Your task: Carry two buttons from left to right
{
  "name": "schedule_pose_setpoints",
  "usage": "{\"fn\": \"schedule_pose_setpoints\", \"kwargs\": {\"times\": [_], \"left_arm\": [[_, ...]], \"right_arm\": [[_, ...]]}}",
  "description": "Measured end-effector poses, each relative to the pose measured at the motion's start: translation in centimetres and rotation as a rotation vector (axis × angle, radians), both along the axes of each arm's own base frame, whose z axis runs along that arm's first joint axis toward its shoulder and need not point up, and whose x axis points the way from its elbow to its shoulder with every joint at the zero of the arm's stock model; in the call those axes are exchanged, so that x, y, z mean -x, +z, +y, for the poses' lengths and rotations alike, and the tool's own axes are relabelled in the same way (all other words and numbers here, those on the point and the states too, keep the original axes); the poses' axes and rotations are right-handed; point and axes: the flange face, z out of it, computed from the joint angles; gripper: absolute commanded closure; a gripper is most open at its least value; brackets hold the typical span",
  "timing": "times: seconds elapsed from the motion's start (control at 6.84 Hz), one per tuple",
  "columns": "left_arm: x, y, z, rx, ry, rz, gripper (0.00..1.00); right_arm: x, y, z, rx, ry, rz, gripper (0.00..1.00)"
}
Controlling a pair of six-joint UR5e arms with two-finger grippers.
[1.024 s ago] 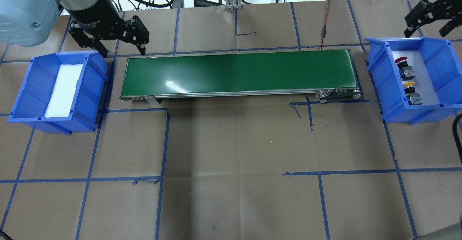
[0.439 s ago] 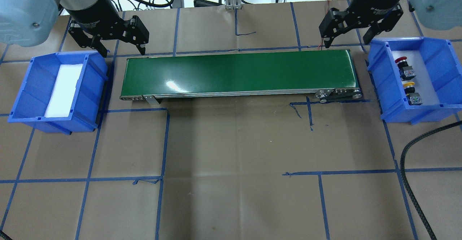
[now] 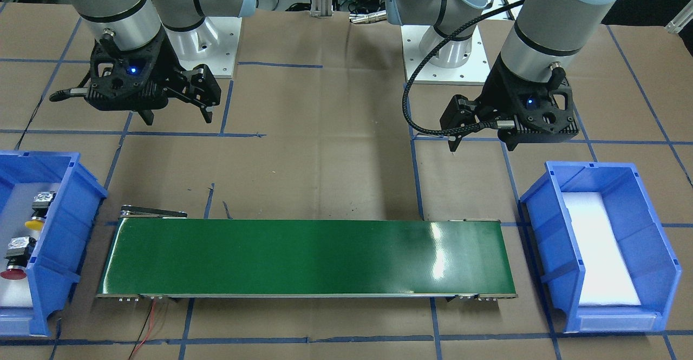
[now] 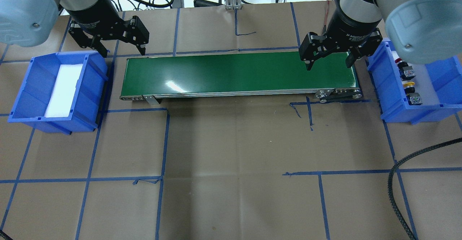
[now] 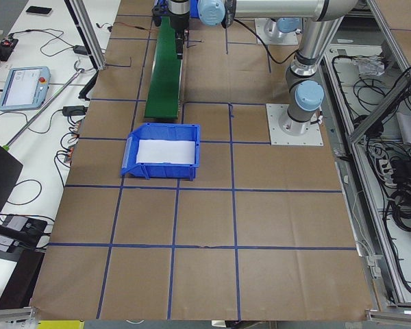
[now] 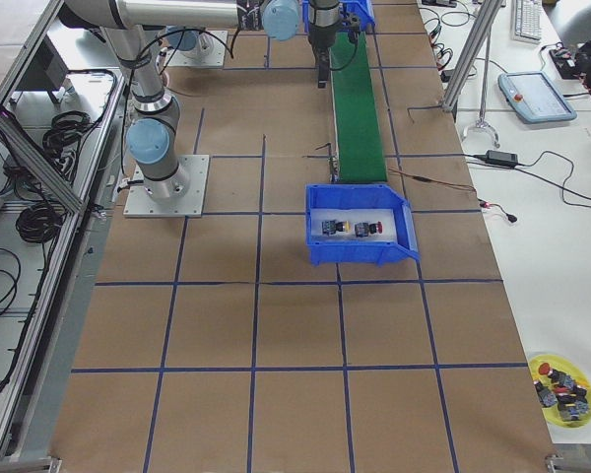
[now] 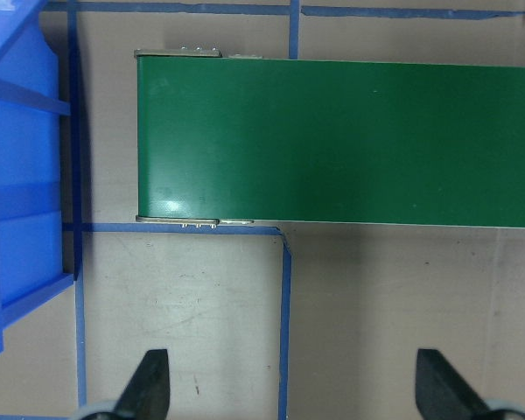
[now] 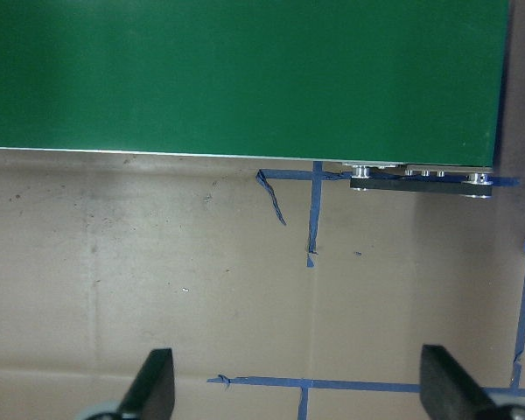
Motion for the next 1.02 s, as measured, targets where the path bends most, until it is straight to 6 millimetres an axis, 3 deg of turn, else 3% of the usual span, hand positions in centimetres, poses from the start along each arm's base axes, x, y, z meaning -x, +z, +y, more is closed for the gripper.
{"fn": "schedule_pose_setpoints", "kwargs": {"times": [0.29, 1.02], "left_arm": [[0.00, -0.01, -0.01, 0.000, 0.000, 0.000, 0.00], [0.01, -0.11, -0.01, -0.002, 0.000, 0.001, 0.00]], "right_arm": [[-0.01, 0.64, 0.61, 0.014, -0.001, 0.009, 0.00], [-0.01, -0.23, 0.48, -0.008, 0.000, 0.013, 0.00]]}}
